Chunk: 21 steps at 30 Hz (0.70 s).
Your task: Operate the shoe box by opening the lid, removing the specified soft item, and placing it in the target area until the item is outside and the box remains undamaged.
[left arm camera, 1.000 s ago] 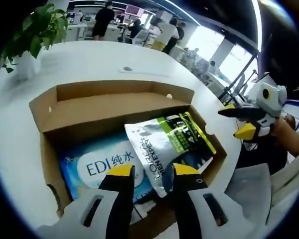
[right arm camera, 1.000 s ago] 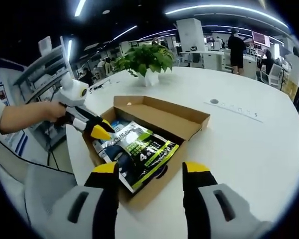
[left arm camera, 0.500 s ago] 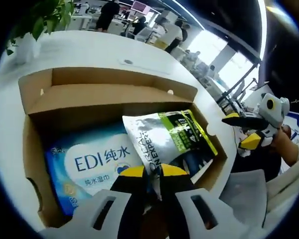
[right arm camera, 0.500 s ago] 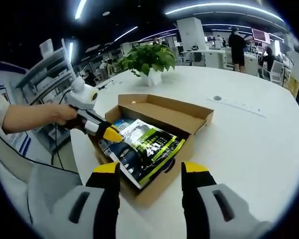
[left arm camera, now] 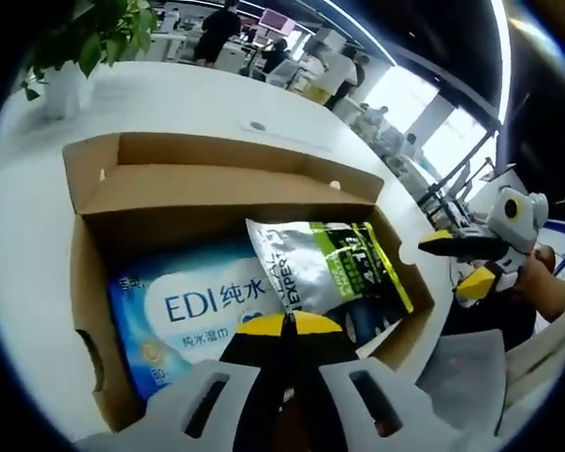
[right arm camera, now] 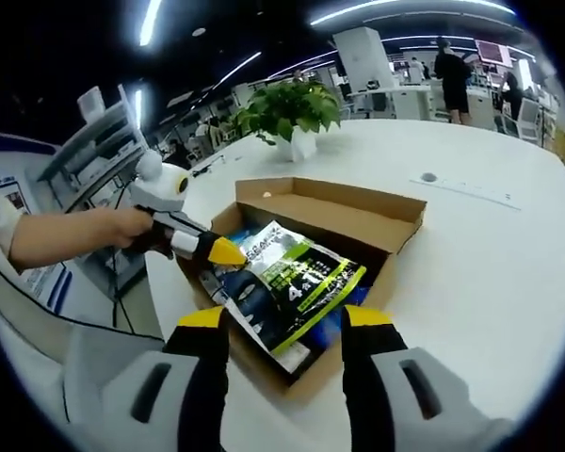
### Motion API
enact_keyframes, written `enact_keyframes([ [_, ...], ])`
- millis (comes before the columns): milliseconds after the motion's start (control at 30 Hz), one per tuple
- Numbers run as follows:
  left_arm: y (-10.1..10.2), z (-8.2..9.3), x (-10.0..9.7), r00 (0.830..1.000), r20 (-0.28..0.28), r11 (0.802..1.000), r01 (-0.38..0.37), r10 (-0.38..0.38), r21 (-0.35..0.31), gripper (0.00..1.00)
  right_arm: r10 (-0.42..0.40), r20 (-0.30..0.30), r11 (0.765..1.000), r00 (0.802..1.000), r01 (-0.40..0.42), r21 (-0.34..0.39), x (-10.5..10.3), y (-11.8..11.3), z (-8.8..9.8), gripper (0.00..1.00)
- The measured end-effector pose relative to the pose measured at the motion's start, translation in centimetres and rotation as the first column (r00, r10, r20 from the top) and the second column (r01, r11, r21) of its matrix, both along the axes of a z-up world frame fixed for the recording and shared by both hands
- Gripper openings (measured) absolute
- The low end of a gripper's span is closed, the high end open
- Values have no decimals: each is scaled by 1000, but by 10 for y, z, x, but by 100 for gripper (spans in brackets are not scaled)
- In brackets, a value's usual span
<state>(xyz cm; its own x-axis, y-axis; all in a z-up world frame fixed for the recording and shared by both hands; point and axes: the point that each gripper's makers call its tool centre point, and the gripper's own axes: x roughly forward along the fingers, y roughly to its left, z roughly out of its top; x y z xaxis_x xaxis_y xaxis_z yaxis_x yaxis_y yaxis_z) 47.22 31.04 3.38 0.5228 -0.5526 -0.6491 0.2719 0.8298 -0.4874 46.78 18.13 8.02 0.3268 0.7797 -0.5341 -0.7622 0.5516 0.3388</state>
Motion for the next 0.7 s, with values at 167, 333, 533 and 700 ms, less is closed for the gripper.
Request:
enact_keyframes([
  [167, 11, 2, -3, 1000, 5, 1000, -22, 22, 9, 0, 10, -20, 1000, 1000, -10, -1, 0, 10, -6, 43],
  [333, 19, 3, -4, 999, 9, 999, -37, 37, 20, 0, 26, -64, 1000, 998, -27, -10, -2, 22, -17, 38],
  [533, 23, 3, -5, 999, 12, 999, -48, 48, 26, 0, 48, -84, 999, 995, -50, -22, -6, 32, -23, 35],
  [700, 26, 1, -6, 999, 11, 998, -44, 44, 35, 0, 53, -113, 998, 992, -58, -41, -7, 37, -32, 33],
])
